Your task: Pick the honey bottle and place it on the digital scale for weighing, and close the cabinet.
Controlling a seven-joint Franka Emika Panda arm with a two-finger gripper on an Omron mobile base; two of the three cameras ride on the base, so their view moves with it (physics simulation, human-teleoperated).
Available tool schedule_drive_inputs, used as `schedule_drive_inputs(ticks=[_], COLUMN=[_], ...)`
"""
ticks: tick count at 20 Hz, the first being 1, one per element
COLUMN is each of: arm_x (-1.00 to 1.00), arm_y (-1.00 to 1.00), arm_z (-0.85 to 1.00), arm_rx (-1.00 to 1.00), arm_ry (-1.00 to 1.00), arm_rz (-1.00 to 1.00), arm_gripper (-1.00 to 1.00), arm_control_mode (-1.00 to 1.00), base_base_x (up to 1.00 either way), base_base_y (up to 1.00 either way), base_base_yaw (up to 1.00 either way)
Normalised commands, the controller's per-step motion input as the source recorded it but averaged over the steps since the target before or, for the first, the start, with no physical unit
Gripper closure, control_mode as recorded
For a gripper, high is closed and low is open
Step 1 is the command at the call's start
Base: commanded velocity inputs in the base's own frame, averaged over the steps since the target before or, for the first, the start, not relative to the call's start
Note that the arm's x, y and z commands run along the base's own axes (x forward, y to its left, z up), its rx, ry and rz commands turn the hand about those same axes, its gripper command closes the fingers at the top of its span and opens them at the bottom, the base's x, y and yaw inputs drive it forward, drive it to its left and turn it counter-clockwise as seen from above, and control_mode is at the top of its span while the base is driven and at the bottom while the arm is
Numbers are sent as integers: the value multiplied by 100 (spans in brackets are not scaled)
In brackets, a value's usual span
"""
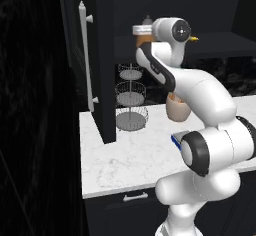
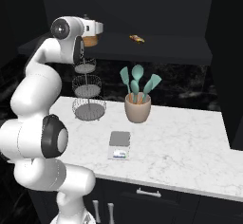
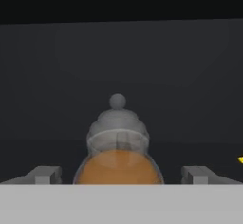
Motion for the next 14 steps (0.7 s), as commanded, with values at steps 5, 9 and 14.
schedule_drive_inputs(ticks=[5, 9, 14], arm_x=[25, 21, 15], arm_y=[2, 0, 1], arm_z=[2, 0, 0], arm_rx=[0, 0, 0], arm_ry=[0, 0, 0], arm_rz=[0, 0, 0], arm_gripper=[-100, -100, -100], arm_control_mode=[-100, -100, -100], base_base_x=[0, 0, 0], base_base_y=[0, 0, 0], base_base_yaw=[0, 0, 0])
